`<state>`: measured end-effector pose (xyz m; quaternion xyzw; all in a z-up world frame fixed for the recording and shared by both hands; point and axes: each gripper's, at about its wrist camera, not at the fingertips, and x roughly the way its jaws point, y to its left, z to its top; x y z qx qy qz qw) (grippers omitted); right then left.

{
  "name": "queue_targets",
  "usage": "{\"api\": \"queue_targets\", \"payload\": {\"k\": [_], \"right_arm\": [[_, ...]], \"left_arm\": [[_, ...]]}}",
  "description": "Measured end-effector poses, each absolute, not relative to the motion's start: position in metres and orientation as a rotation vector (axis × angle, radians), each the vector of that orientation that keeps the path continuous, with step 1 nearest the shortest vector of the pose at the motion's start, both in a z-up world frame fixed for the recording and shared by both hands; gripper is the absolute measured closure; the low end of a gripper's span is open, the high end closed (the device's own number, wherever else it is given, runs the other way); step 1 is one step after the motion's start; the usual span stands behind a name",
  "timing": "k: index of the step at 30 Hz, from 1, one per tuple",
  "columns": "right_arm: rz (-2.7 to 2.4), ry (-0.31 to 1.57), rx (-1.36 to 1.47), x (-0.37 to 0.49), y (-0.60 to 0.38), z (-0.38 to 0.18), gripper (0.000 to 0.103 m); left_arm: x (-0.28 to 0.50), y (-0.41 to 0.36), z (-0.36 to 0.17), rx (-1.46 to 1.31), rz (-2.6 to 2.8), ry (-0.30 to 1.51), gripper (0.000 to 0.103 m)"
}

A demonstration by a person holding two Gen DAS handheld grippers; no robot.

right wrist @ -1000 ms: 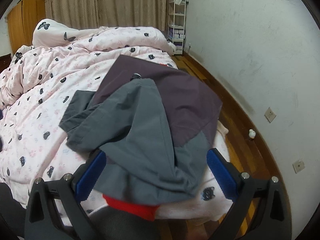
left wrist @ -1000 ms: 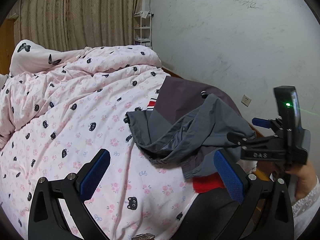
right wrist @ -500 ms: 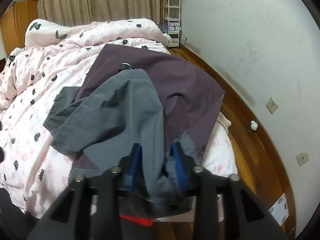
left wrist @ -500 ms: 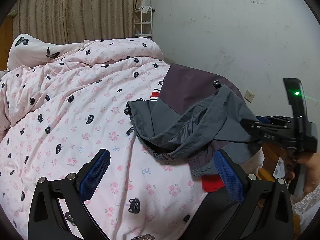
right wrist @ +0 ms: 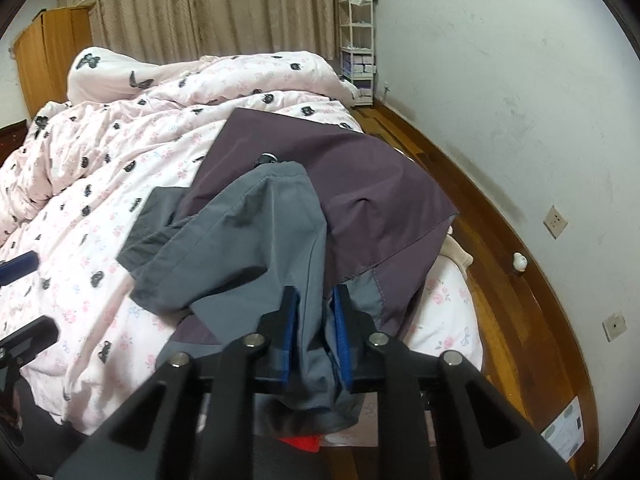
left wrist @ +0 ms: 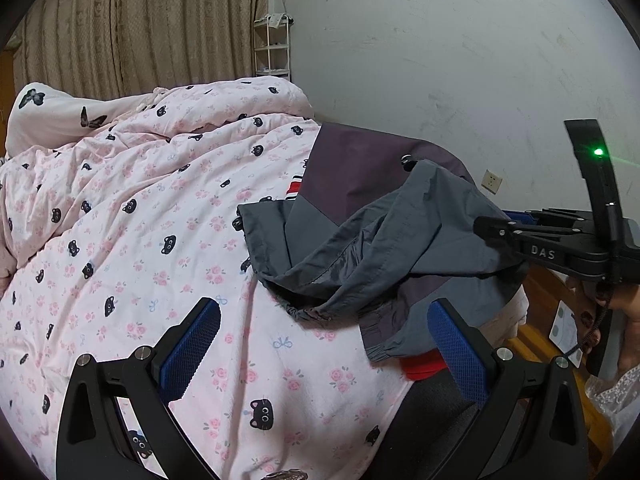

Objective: Fold clothes
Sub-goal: 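Grasp the jacket's grey sleeve cuff with the right gripper while the left gripper grasps the jacket hem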

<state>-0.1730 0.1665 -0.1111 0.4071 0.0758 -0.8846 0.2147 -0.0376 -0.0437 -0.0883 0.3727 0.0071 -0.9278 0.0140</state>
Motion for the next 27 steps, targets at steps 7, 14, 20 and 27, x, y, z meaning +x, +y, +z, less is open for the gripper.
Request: {"api": "queue_targets", "payload": {"k": [7, 14, 20, 27], "right_arm": [[-2.423, 0.212, 1.130, -0.171, 0.161, -0.117, 0.088], [-2.398, 0.195, 1.107, -0.163, 0.165, -0.110, 0.090], [-2.384, 0.188, 1.119, -0.163, 0.169, -0.111, 0.090], [-2.370, 0.181, 1.122, -0.163, 0.171, -0.113, 0.090]], "left_arm": [[-0.045, -0.040, -0.087, 1.146, -2.940, -0.010, 0.000], [-0.086, -0.020, -0.090, 1.090, -3.058, -0.390, 0.000], [-0.132, -0.024, -0.122, 1.329, -3.066, -0.491, 0.001], [-0.145, -0.020, -0.145, 1.503, -3.081, -0.394, 0.059]]}}
